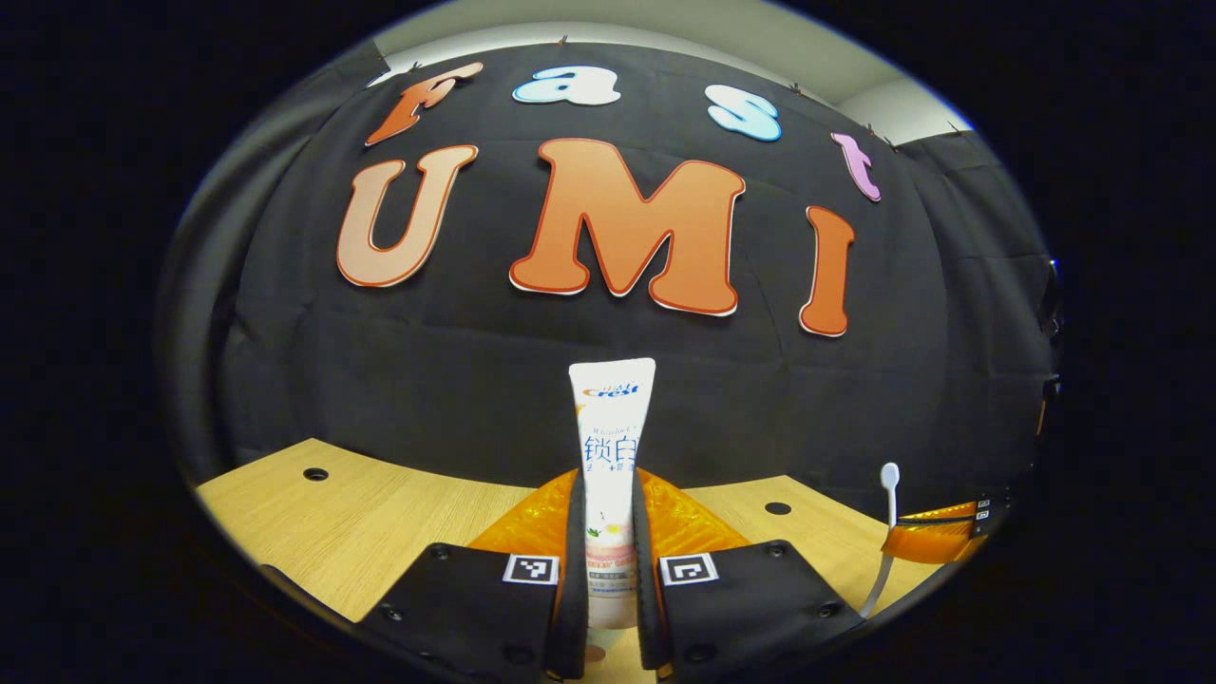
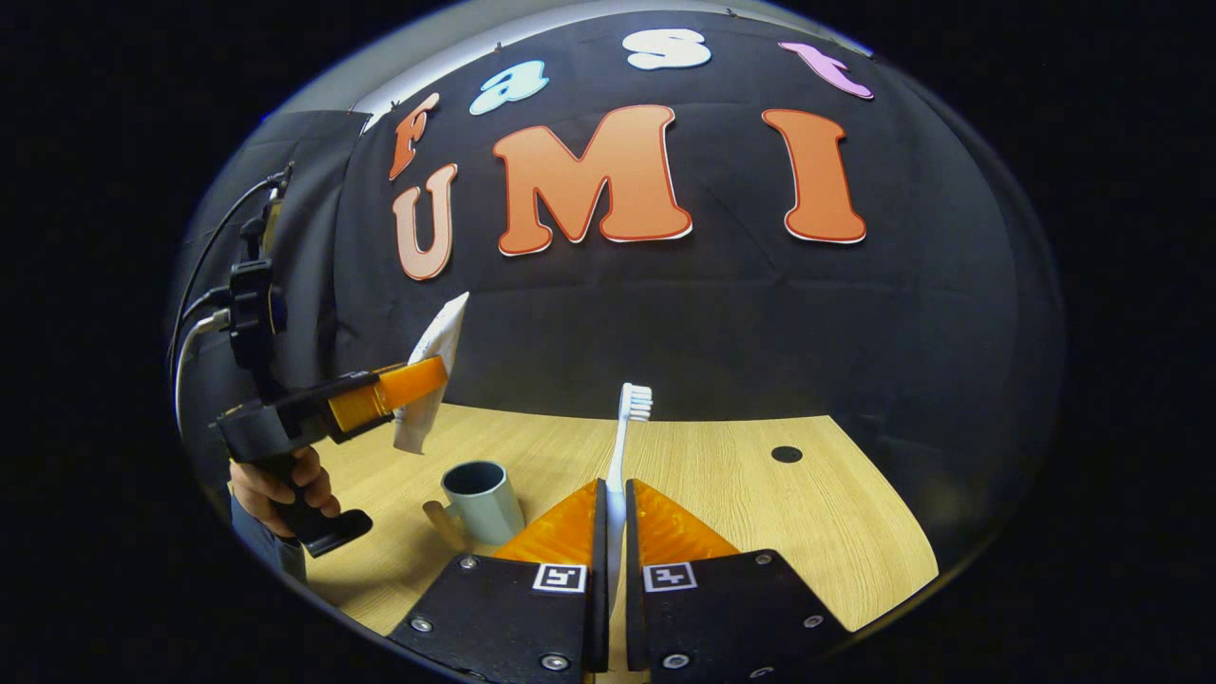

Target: Put the toothbrush and toothpaste on the desktop into the cup, then pick up the cup and place it on the coaster on the desktop.

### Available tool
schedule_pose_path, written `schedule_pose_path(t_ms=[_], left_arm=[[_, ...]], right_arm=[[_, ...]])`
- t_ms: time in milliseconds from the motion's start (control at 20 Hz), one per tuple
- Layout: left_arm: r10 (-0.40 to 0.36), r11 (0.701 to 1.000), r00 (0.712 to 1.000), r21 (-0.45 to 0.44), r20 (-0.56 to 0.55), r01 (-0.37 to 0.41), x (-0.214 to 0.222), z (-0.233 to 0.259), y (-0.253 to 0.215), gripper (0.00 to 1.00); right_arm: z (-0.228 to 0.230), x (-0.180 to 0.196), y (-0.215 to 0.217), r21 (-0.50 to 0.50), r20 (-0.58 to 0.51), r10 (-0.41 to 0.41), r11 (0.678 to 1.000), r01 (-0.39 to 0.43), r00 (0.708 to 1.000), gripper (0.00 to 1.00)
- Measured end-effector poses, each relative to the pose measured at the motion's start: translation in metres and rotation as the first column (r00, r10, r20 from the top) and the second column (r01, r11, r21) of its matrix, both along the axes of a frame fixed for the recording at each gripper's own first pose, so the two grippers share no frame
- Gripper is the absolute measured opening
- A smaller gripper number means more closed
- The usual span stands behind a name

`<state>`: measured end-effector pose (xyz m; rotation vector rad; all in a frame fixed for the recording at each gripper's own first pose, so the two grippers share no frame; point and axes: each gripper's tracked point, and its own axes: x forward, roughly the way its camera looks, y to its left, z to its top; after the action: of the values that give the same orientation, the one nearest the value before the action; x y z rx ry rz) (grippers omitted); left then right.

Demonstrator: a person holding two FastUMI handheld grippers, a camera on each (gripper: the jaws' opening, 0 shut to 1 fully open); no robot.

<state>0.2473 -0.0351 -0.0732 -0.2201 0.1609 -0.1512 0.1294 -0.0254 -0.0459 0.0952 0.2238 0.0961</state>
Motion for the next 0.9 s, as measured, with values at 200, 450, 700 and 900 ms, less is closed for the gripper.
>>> schedule_pose_path(t_ms=[200, 450, 700, 900], left_arm=[[-0.038, 0.999, 0.997, -0.031, -0.065, 0.036, 0.014, -0.036, -0.010, 0.25], [-0.060, 0.998, 0.989, -0.043, -0.133, 0.055, 0.022, -0.066, -0.013, 0.25], [-0.078, 0.995, 0.984, -0.072, -0.160, 0.068, 0.027, -0.084, -0.019, 0.25], [-0.054, 0.996, 0.984, -0.082, -0.172, 0.041, 0.026, -0.088, -0.012, 0.27]], right_arm=[[0.003, 0.008, 0.005, -0.002, 0.020, 0.005, 1.000, -0.005, 1.000, 0.07], [0.006, 0.014, 0.014, 0.000, 0.031, 0.017, 1.000, -0.017, 0.999, 0.07], [0.007, 0.016, 0.017, 0.015, 0.038, 0.023, 1.000, -0.024, 0.999, 0.07], [0.013, 0.018, 0.020, 0.012, 0.063, 0.022, 1.000, -0.023, 0.998, 0.07]])
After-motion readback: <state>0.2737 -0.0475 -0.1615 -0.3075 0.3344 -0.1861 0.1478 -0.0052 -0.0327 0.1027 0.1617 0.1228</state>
